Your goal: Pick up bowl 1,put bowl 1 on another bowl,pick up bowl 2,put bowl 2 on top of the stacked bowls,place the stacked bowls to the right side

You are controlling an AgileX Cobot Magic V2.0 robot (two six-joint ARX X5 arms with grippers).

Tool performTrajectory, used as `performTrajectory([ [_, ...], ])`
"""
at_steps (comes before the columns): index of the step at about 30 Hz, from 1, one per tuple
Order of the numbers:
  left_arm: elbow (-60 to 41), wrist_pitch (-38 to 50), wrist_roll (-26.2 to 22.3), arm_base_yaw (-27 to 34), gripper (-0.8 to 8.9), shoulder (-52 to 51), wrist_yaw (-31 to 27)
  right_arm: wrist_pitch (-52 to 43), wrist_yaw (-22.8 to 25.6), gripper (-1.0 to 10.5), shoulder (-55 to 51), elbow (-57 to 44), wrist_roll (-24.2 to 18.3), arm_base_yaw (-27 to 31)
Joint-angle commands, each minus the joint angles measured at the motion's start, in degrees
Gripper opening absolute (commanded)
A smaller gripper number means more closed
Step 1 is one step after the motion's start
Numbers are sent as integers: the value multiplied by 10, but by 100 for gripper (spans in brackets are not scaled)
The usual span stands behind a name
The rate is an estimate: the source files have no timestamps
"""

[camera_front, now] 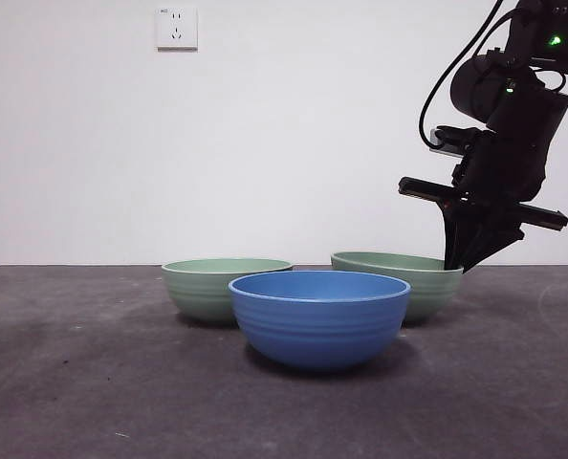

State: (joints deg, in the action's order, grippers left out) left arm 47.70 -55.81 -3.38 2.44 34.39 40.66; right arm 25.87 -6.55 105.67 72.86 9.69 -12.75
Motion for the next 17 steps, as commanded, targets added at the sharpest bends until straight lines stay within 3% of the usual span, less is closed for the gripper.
performTrajectory([
  [1, 0, 0, 2, -2, 633, 0, -1, -4, 12, -9, 5, 0, 3, -1],
  [9, 0, 2, 2, -2, 633, 0, -2, -8, 5, -10, -30, 0, -7, -1],
  [17, 0, 9, 2, -2, 633, 0, -2, 76, -9, -10, -148, 0, -51, -30],
])
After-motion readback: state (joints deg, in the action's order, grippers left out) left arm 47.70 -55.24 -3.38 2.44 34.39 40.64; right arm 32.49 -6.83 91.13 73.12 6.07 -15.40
